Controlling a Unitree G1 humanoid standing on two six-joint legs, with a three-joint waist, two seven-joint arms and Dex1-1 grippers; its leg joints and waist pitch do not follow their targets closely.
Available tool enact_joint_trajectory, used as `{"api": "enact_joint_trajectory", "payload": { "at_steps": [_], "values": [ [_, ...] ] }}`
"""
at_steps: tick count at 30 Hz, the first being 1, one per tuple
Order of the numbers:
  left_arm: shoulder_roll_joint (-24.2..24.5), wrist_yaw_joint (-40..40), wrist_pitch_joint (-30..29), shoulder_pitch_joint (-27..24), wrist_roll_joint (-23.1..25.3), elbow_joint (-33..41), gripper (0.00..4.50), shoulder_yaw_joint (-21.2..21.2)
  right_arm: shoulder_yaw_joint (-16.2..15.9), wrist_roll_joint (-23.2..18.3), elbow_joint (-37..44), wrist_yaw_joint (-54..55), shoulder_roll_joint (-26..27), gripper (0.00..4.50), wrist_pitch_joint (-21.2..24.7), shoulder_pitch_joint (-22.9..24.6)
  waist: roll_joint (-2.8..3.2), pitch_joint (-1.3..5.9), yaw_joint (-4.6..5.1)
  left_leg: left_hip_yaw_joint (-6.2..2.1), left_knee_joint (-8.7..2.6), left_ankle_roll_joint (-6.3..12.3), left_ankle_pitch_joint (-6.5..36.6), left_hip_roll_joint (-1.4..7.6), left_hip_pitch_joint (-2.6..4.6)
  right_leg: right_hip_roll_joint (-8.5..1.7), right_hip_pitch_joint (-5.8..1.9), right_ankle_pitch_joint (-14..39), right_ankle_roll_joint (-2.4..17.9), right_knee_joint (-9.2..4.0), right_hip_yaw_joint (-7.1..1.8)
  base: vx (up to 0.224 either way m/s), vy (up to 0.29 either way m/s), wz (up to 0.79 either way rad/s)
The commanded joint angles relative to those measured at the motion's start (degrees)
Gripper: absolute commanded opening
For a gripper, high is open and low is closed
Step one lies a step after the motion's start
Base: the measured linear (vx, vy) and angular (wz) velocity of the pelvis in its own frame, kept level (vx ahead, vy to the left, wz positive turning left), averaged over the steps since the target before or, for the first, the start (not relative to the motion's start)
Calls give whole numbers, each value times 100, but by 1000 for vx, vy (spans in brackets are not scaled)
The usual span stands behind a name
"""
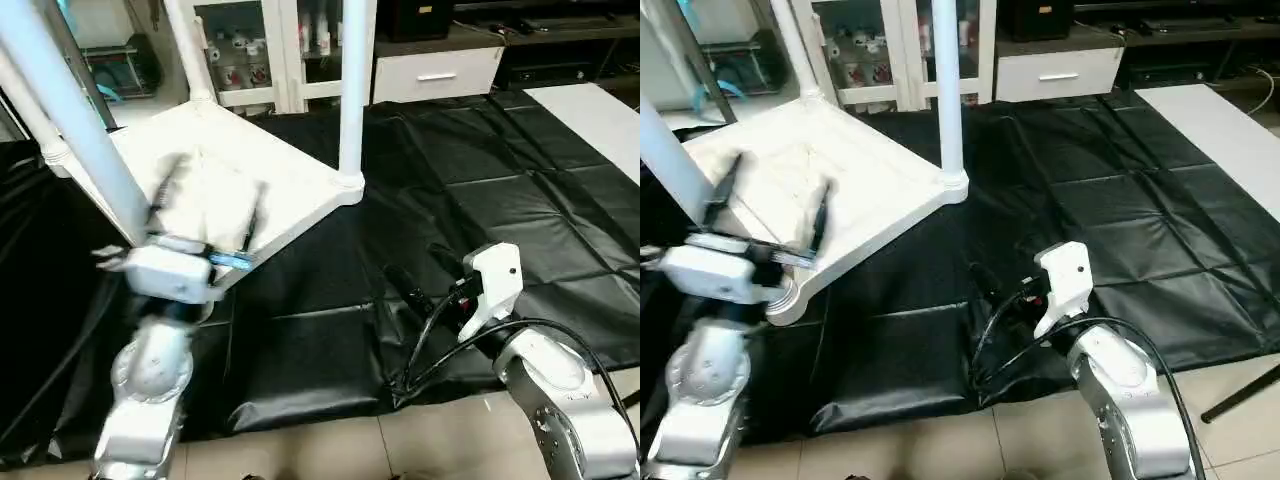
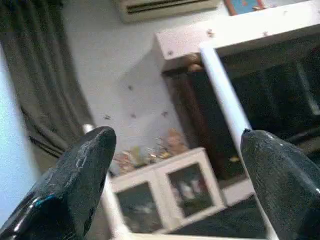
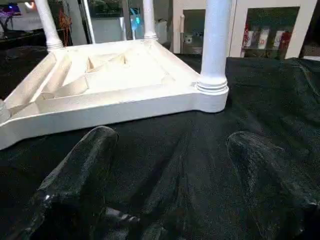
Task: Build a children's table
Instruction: Rotate table base
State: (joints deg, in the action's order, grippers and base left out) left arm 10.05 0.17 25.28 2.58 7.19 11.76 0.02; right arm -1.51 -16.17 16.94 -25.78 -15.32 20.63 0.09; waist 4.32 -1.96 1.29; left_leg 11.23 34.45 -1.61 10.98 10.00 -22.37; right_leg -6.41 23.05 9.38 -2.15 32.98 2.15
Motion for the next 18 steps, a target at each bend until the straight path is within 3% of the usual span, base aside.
{"api": "enact_joint_trajectory", "payload": {
  "at_steps": [1, 3, 5, 7, 10, 18],
  "values": [
    [-10, 189, -43, -41, 168, 203, 445, 160, -97, -164, 204, -275, -98, 379, -47, -15, -56, 255, 32, -194, -531, -129, 2625, 236, 112, -67, -115, 2349, 466, -473, -78, 0, 0, 0],
    [0, 316, -175, -93, 263, 362, 445, 232, -381, -429, 458, -974, -450, 379, 114, 81, -54, 259, 16, -208, -527, -111, 2649, 243, 115, -68, -132, 2364, 404, -475, -77, 0, 0, 0],
    [-11, 359, -208, -111, 309, 402, 445, 258, -453, -569, 571, -1218, -575, 379, 212, 121, -32, 254, 4, -208, -524, -74, 2586, 242, 107, -68, -131, 2298, 385, -474, -85, 0, 0, 0],
    [-89, 456, -247, -152, 479, 481, 445, 336, -592, -690, 736, -1630, -862, 379, 304, 199, -56, 260, 2, -212, -512, -55, 2554, 242, 104, -72, -127, 2349, 385, -488, -84, 0, 0, 0],
    [-198, 598, -315, -167, 621, 521, 445, 418, -653, -634, 725, -1780, -988, 379, 273, 230, -57, 260, 4, -222, -519, -48, 2511, 245, 75, -73, -136, 2279, 452, -480, -78, 0, 0, 0],
    [-364, 1025, -621, -142, 779, 585, 445, 713, -598, -617, 647, -1672, -1014, 379, 162, 172, -79, 261, 12, -226, -499, -16, 2523, 231, 84, -68, -114, 2417, 426, -497, -69, 0, 0, 0]
  ]
}}
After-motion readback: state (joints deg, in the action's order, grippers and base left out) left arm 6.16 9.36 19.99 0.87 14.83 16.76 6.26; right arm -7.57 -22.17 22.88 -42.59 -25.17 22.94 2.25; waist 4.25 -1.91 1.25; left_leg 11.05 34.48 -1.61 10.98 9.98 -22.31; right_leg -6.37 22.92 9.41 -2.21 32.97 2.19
